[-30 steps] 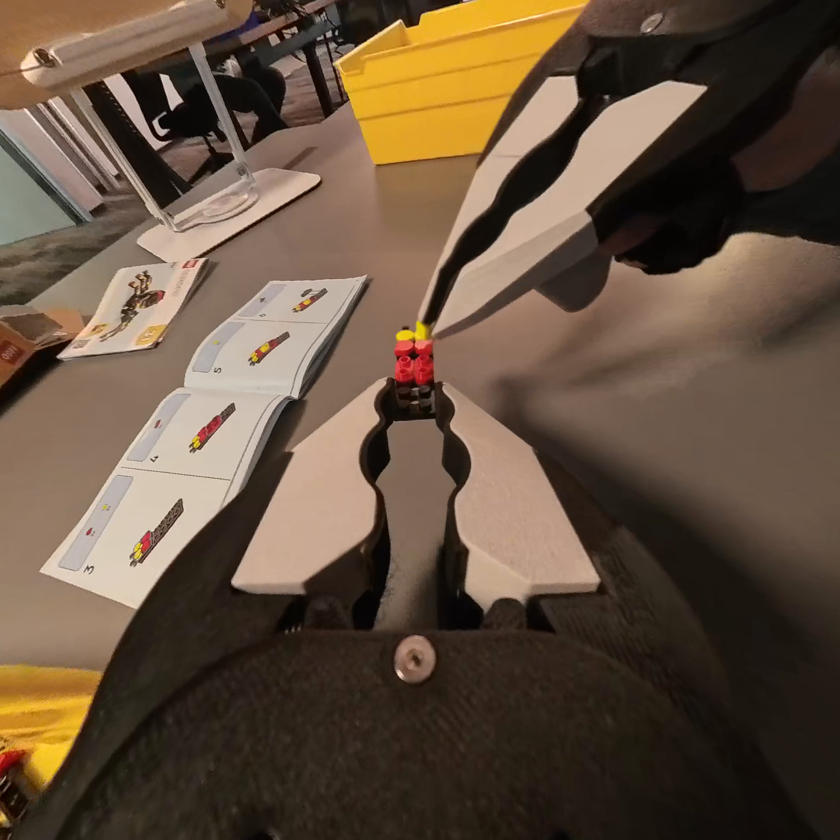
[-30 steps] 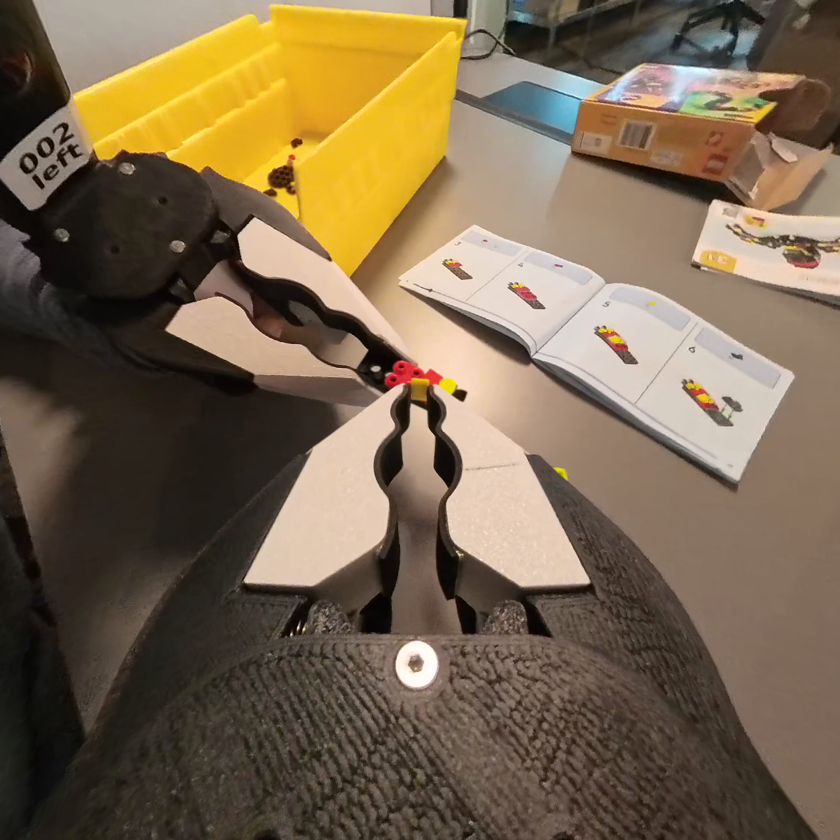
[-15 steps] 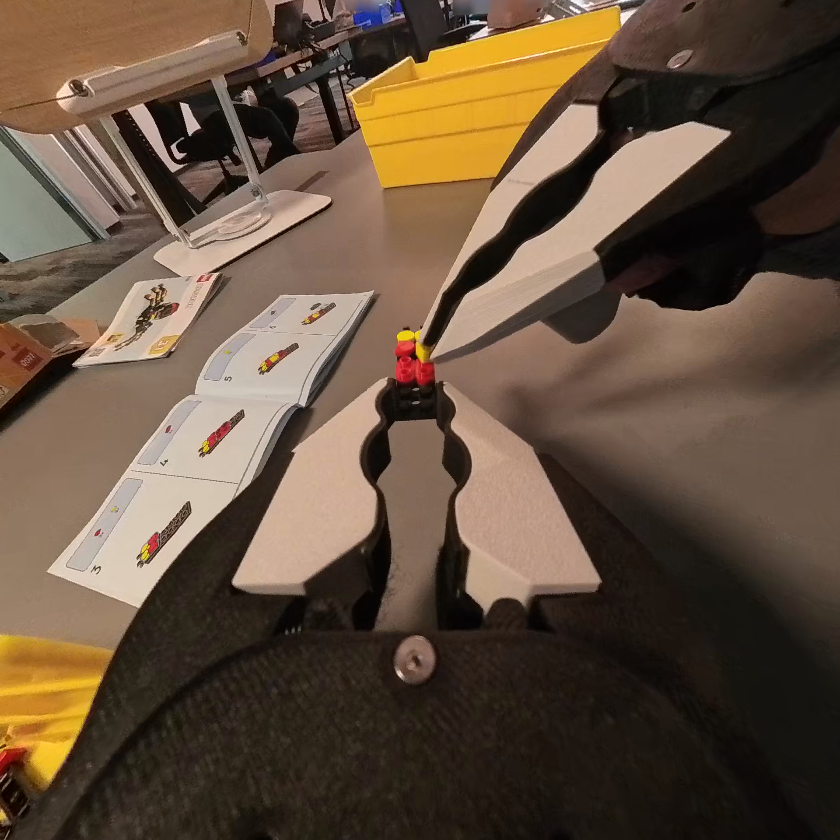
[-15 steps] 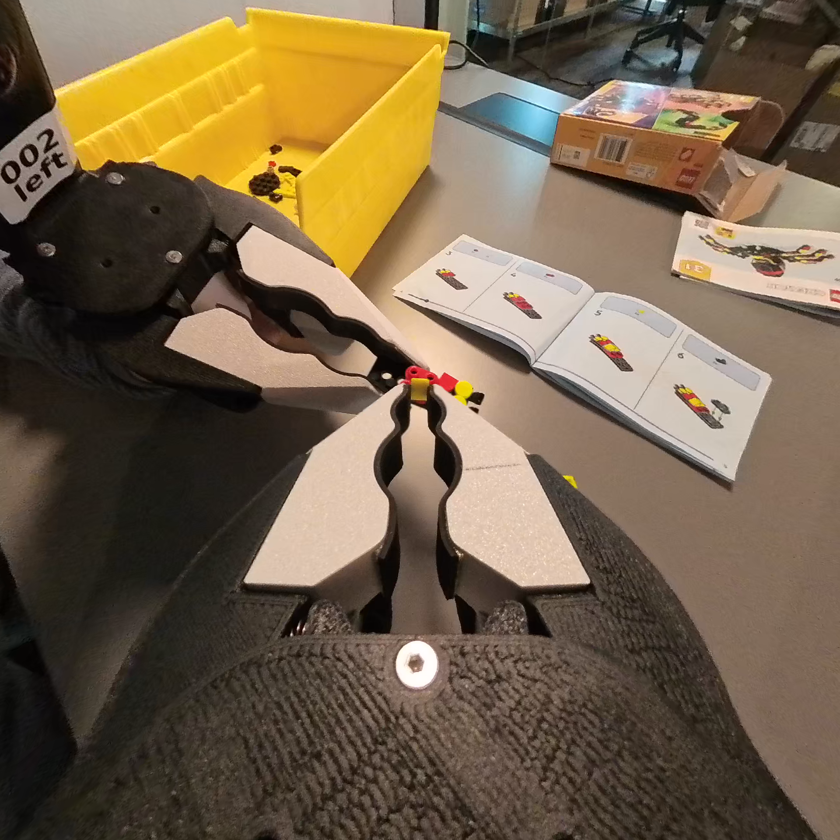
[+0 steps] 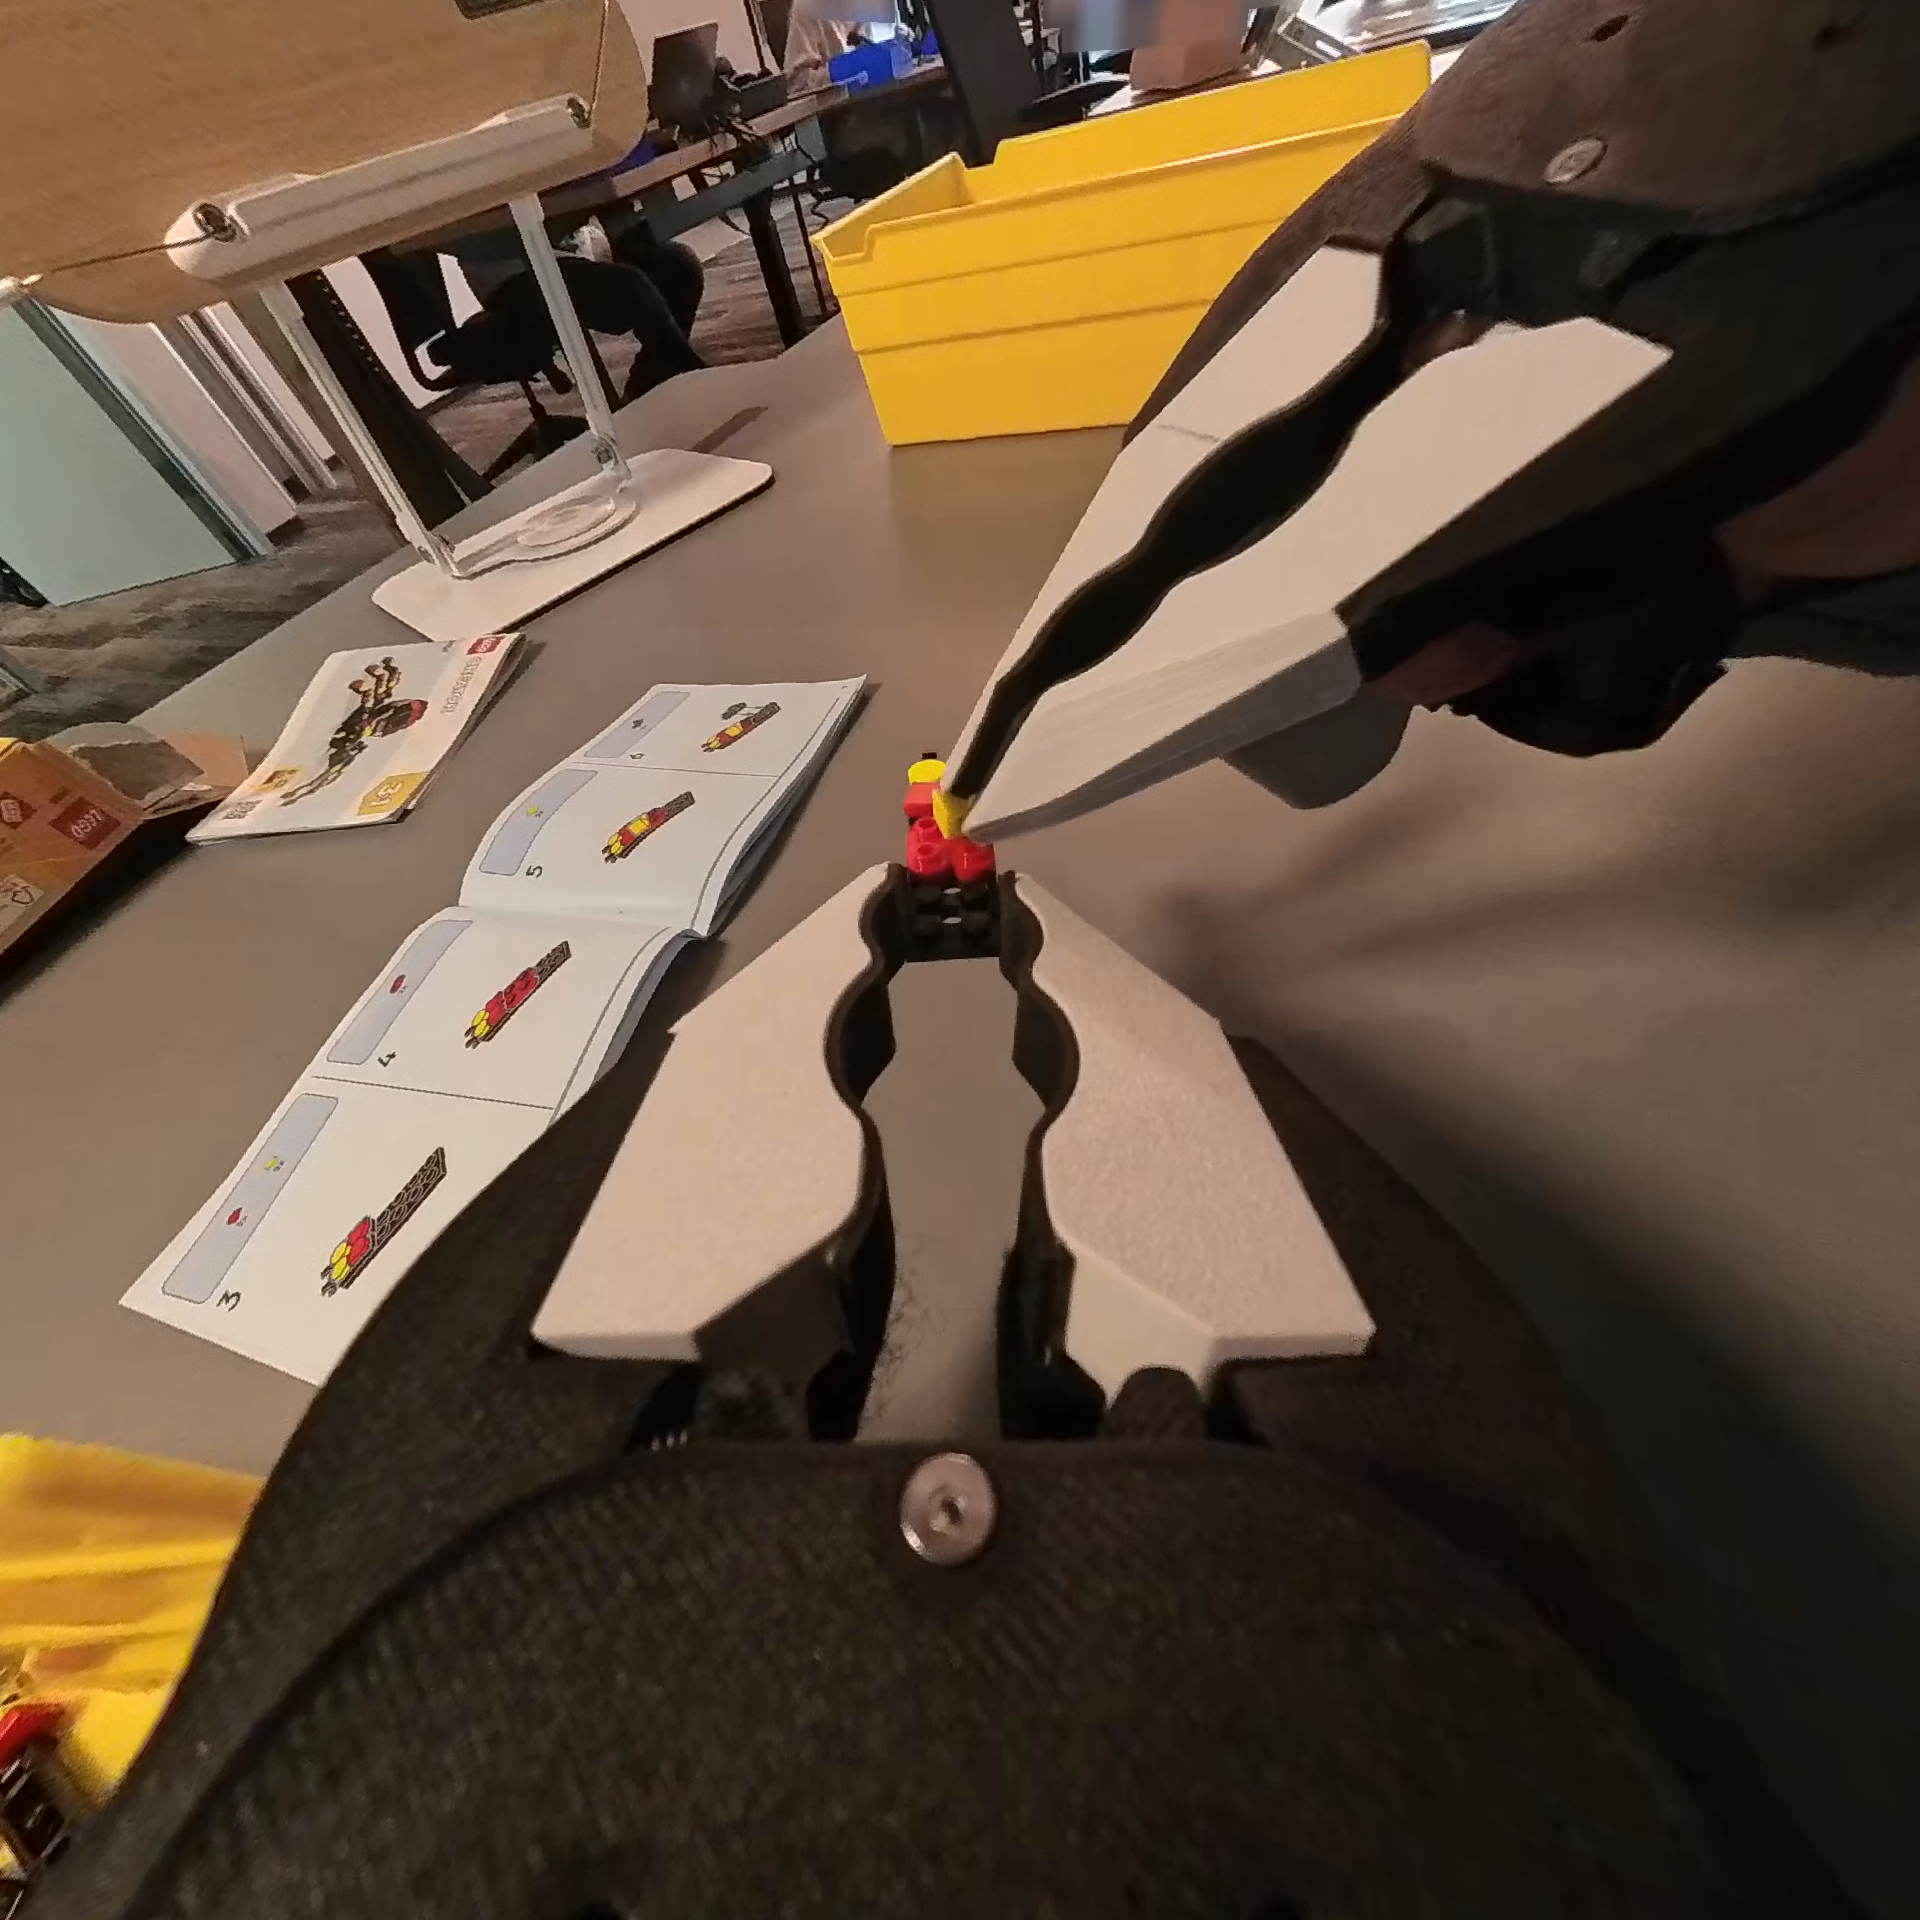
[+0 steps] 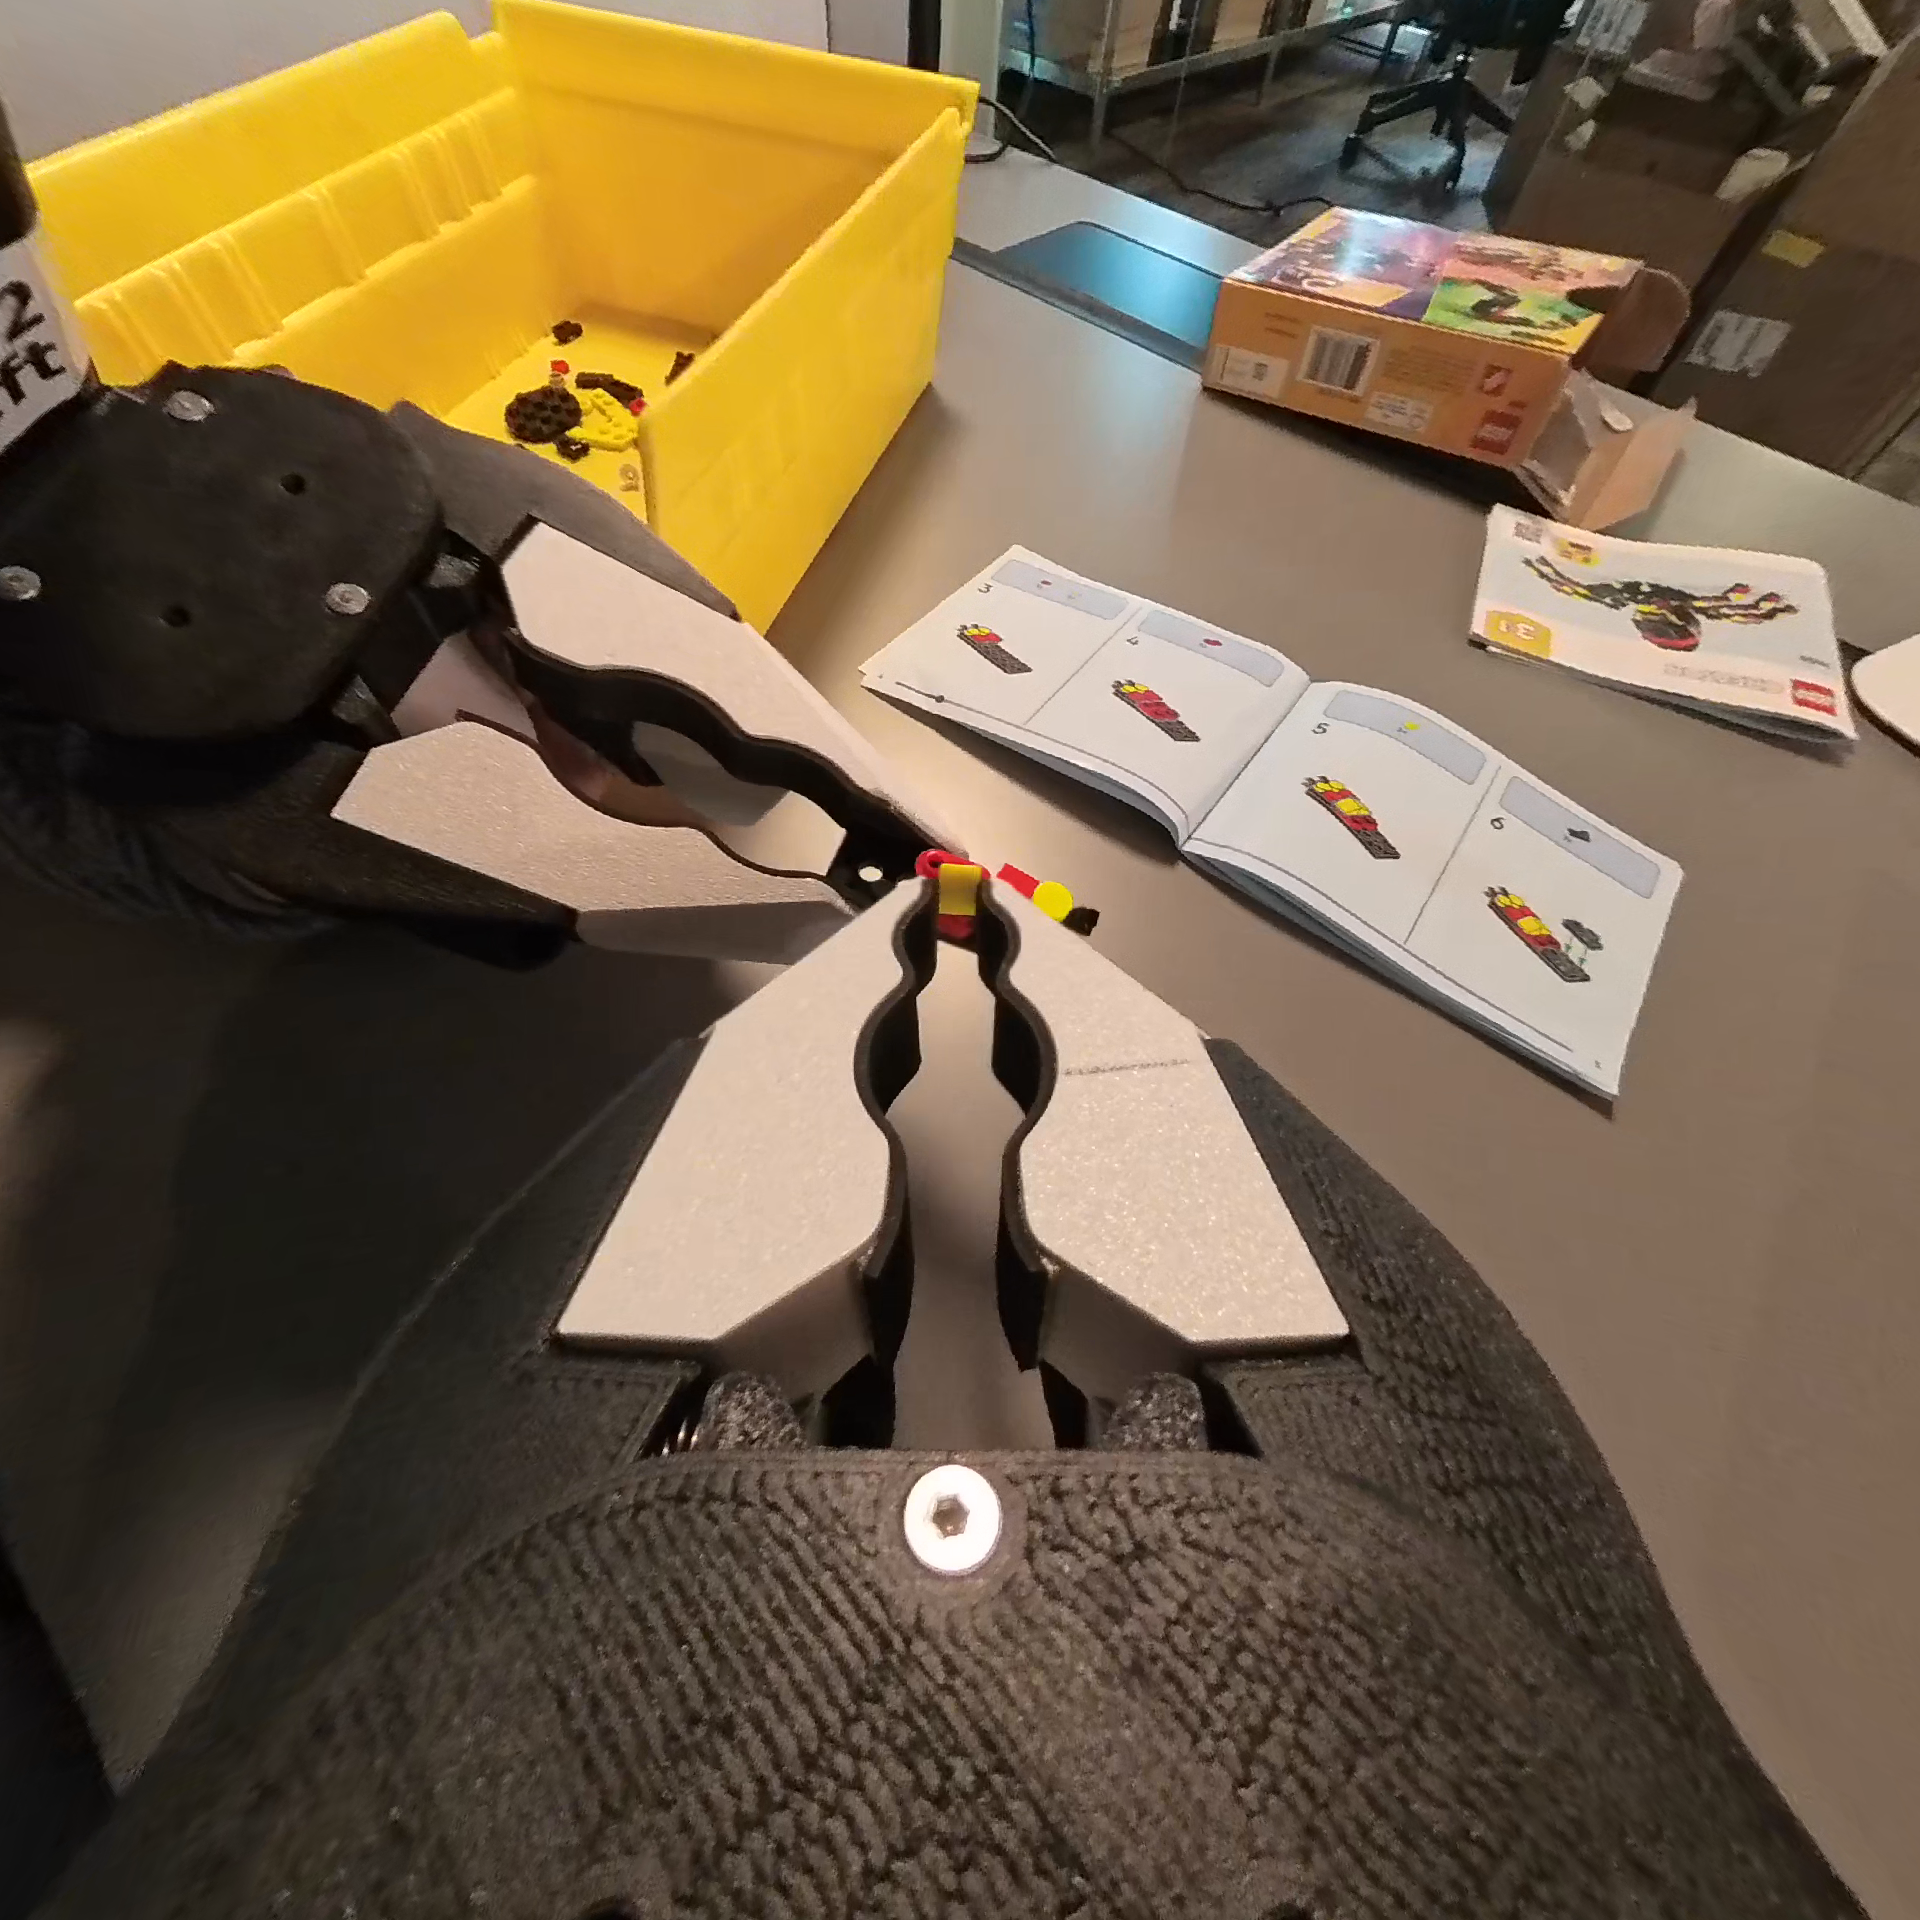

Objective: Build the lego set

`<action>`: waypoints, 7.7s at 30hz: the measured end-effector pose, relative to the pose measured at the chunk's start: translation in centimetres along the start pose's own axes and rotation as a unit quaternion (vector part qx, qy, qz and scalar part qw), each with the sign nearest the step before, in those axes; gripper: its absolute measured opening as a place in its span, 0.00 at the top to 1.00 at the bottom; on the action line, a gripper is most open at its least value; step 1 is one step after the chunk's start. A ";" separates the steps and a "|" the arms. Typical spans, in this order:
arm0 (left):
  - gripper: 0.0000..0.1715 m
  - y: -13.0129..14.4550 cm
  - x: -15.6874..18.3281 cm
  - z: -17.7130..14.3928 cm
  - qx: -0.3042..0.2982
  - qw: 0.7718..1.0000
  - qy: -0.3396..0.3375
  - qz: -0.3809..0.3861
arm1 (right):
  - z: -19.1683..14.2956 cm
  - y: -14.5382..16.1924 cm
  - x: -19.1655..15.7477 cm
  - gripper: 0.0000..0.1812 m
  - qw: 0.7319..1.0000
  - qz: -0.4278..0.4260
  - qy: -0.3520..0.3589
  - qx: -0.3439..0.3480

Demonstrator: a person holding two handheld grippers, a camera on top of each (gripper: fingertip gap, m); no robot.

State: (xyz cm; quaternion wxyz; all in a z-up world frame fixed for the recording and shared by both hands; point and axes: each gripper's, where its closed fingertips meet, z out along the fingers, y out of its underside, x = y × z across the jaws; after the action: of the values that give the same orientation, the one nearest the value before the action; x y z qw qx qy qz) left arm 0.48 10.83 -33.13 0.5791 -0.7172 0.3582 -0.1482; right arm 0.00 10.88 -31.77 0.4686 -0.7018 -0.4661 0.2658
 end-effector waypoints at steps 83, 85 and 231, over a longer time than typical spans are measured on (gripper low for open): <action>0.91 -1.3 4.7 -1.2 0.047 0.983 0.179 0.011 | -4.2 1.3 -3.3 0.96 0.886 -0.346 -0.304 -0.055; 0.91 -1.2 4.7 -1.2 0.045 0.983 0.179 0.012 | -4.1 1.4 -3.2 0.96 0.887 -0.346 -0.300 -0.056; 0.91 0.5 2.1 0.3 -0.036 0.964 0.172 -0.198 | -0.4 1.9 -0.3 0.95 0.788 -0.578 0.200 0.072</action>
State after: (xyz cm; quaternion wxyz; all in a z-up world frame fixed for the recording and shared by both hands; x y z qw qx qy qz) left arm 1.95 9.62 -34.08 0.4413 -0.7579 0.3085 -0.3683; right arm 0.94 10.23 -33.34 0.6663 -0.3034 -0.6601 -0.1681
